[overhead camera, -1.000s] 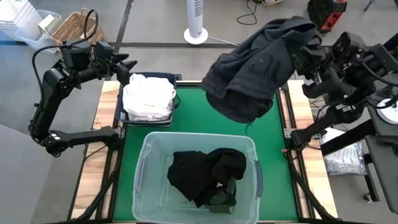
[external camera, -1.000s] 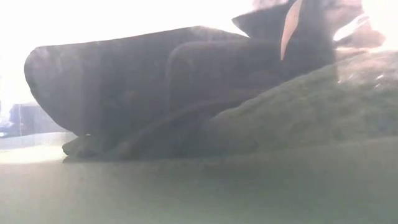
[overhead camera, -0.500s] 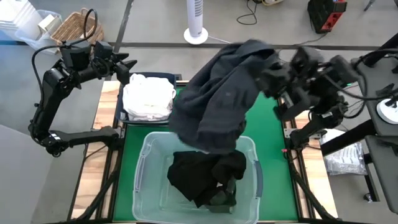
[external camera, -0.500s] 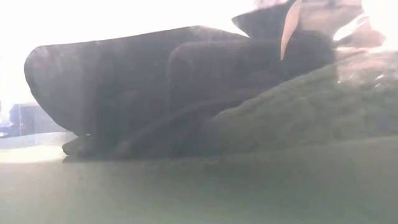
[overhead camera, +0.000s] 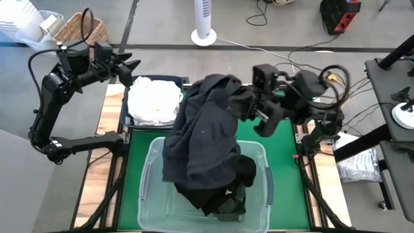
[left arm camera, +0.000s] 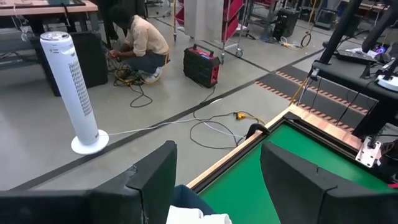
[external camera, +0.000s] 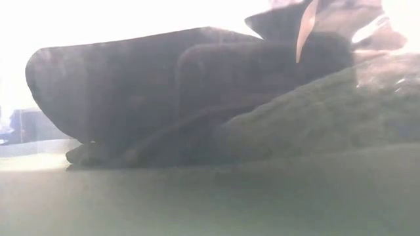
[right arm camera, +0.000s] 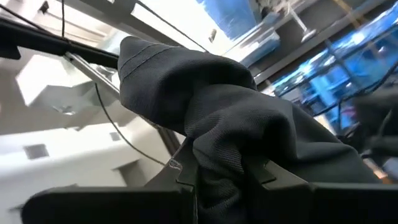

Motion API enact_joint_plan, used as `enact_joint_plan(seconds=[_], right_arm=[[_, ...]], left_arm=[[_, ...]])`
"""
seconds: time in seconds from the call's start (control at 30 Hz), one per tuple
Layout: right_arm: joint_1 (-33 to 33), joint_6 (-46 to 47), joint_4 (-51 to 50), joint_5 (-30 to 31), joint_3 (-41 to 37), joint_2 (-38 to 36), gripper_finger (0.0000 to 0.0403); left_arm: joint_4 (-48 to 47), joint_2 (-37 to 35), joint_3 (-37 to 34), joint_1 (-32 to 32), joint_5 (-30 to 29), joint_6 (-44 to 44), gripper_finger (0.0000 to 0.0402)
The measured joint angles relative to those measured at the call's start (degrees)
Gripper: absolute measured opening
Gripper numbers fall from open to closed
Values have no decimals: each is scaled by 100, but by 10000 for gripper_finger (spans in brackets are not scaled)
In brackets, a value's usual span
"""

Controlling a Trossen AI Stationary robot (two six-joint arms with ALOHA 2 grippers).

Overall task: Sort clothes
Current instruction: Put the black shorts into the transparent laundry bin

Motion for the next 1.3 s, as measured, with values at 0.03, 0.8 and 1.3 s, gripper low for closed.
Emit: enact_joint_plan(seconds=[0.03,0.8,1.3], right_arm=[[0,107,61,-37,0,53,44],[-200,909,946,-537,0,1099,43],[-317,1342,137,-1353,-2,1735,43]], left_arm=[[0,-16,0,0,2,6,210],[-44,-104,0,-2,-3,199,210],[-218,-123,0,0,-9,852,210]])
